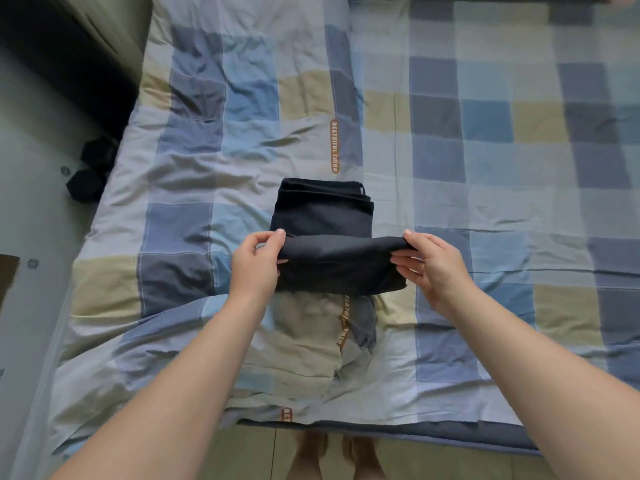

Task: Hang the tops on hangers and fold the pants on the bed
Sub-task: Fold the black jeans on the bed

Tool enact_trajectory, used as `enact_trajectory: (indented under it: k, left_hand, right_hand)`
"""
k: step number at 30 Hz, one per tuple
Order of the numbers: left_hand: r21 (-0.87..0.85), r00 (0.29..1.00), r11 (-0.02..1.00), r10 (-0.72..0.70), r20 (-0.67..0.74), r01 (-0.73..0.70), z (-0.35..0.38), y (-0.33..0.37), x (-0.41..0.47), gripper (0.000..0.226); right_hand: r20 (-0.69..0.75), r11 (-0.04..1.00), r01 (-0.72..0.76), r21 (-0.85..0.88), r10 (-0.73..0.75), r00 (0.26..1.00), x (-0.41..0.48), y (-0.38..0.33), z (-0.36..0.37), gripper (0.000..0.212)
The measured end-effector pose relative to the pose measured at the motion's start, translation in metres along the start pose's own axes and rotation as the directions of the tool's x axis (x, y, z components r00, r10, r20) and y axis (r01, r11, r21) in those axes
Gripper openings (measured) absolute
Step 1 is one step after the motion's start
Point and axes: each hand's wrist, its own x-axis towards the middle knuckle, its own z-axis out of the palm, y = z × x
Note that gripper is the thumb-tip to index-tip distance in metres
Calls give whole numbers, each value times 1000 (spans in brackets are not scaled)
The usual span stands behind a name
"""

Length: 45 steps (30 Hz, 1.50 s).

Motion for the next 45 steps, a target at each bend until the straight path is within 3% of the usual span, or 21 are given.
enact_trajectory:
  k: [4, 8, 12, 15, 17, 19, 21, 23, 25, 29, 31, 33, 35, 39, 45]
  left_hand:
    - [47, 999, 999, 16, 42, -18, 15, 20, 52, 18]
    - [88, 995, 994, 62, 80, -69, 32, 24, 100, 28]
    - [156, 985, 982, 77, 157, -102, 52, 3, 152, 71]
    - [401, 974, 904, 63, 217, -148, 67, -29, 181, 109]
    - [654, 965, 719, 97, 244, -237, 74, -55, 194, 119]
    - [779, 955, 554, 160, 248, -295, 77, -74, 200, 120]
    - [827, 919, 411, 253, 302, -384, 75, -94, 205, 112]
    - [857, 898, 295, 266, 352, -423, 72, -110, 214, 104]
    - [873, 903, 258, 238, 357, -414, 70, -123, 225, 99]
    - [856, 884, 273, 302, 356, -438, 72, -126, 224, 102]
    - [825, 872, 359, 394, 290, -436, 70, -125, 215, 108]
    - [767, 905, 533, 400, 143, -357, 67, -122, 210, 116]
    - [677, 963, 704, 266, 28, -214, 64, -116, 207, 122]
    - [664, 1000, 748, 31, -2, -22, 59, -105, 206, 124]
    - [606, 999, 795, -31, 44, -2, 54, -103, 206, 94]
  right_hand:
    - [33, 996, 51, -75, -49, 998, 46, -26, 17, 12]
    - [91, 981, 111, -162, -97, 991, 90, -34, 37, 32]
    - [213, 963, 168, -212, -123, 969, 134, -18, 58, 59]
    - [293, 925, 172, -338, -70, 954, 165, 16, 70, 88]
    - [300, 771, 250, -586, -80, 951, 182, 43, 73, 92]
    - [323, 439, 349, -828, -136, 937, 192, 72, 72, 81]
    - [371, 217, 411, -885, -203, 906, 200, 98, 71, 71]
    - [398, 123, 432, -893, -230, 888, 207, 119, 71, 67]
    - [406, 102, 435, -895, -221, 887, 216, 130, 72, 65]
    - [430, 151, 465, -872, -214, 877, 224, 129, 69, 67]
    - [416, 222, 484, -847, -290, 862, 218, 125, 62, 72]
    - [327, 348, 453, -821, -365, 872, 213, 120, 54, 80]
    - [223, 491, 379, -784, -346, 911, 211, 117, 44, 89]
    - [161, 897, 157, -414, -97, 982, 219, 112, 32, 103]
    - [206, 952, -10, -307, 77, 975, 234, 107, 19, 60]
